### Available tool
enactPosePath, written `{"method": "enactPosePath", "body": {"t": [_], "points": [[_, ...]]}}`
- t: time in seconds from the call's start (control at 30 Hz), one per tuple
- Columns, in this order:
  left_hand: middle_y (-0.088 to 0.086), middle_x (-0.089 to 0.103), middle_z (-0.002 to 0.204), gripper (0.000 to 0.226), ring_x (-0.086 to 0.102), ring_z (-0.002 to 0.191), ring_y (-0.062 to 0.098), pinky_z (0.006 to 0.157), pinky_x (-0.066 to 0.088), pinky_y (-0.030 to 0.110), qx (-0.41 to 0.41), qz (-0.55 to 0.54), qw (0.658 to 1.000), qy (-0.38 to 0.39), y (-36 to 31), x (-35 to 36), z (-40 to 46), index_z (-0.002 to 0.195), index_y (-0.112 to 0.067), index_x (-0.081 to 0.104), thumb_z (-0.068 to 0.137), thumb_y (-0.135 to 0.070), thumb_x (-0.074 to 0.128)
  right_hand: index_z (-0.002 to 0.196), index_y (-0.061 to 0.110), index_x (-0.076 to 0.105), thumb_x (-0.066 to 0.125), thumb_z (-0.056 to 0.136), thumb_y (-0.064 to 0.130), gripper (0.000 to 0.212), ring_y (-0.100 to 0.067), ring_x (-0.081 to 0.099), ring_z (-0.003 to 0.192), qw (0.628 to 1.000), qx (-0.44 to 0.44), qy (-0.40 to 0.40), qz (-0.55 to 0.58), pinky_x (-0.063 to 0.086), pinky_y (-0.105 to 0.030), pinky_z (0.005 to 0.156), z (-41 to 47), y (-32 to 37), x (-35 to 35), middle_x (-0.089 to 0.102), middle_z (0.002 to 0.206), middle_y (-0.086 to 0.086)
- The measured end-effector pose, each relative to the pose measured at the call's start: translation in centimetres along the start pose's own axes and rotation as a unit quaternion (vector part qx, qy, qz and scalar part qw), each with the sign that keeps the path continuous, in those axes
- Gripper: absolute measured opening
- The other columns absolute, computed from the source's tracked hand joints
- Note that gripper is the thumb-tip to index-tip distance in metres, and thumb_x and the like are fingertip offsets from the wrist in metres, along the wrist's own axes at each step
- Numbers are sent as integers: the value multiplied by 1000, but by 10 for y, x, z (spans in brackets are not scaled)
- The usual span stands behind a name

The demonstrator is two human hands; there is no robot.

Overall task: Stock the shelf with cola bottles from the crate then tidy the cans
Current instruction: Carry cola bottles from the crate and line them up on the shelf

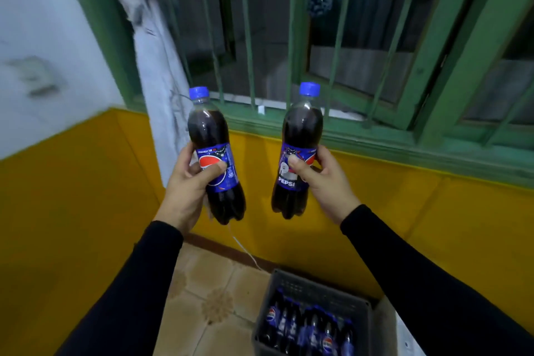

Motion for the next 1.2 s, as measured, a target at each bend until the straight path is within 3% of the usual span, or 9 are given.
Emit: {"method": "enactPosePath", "body": {"t": [0.13,0.3,0.5,0.67,1.0,1.2], "points": [[13,70,113,74,68,94,24,75,56,31,53,12,997,-53,-59,-19,-58,142,-19,44,74,-12,72,115,19,60,68,86,15,30,-2,68,87,996,-29,77,31,52,-17,73,-21,44,29,73,91,18],[13,69,114,76,68,99,28,83,55,38,95,43,982,-154,-117,-44,-161,144,-21,42,77,-12,77,113,21,63,74,73,31,43,-13,67,95,980,-42,180,81,52,-29,82,-62,80,69,73,96,12],[14,69,117,79,68,104,30,89,53,42,112,104,940,-305,-171,-85,-305,144,-22,42,72,-15,76,117,20,63,74,73,31,47,-15,68,96,935,-37,324,138,54,-31,84,-134,121,150,72,108,-1],[12,72,109,74,70,97,26,84,54,38,137,118,892,-414,-209,-120,-428,134,-28,50,69,-13,81,119,19,63,74,73,32,49,-13,66,92,885,-43,438,151,51,-27,79,-217,149,226,71,102,6],[13,73,106,70,70,91,23,81,53,34,156,126,804,-560,-254,-187,-631,141,-22,44,80,0,70,116,26,63,72,83,22,35,-9,67,95,808,-44,563,166,53,-24,80,-383,184,356,72,104,9],[10,73,102,67,70,87,19,80,53,31,148,145,783,-587,-286,-250,-735,137,-24,46,81,3,70,112,23,65,75,80,20,34,-13,66,97,806,-34,565,169,52,-28,82,-485,201,439,73,105,5]]}}
Point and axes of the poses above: each hand's wrist, its own z-axis towards the middle knuckle, its own x-axis out of the palm, y = z × x, the point moved 1 cm from there along z, towards the middle knuckle
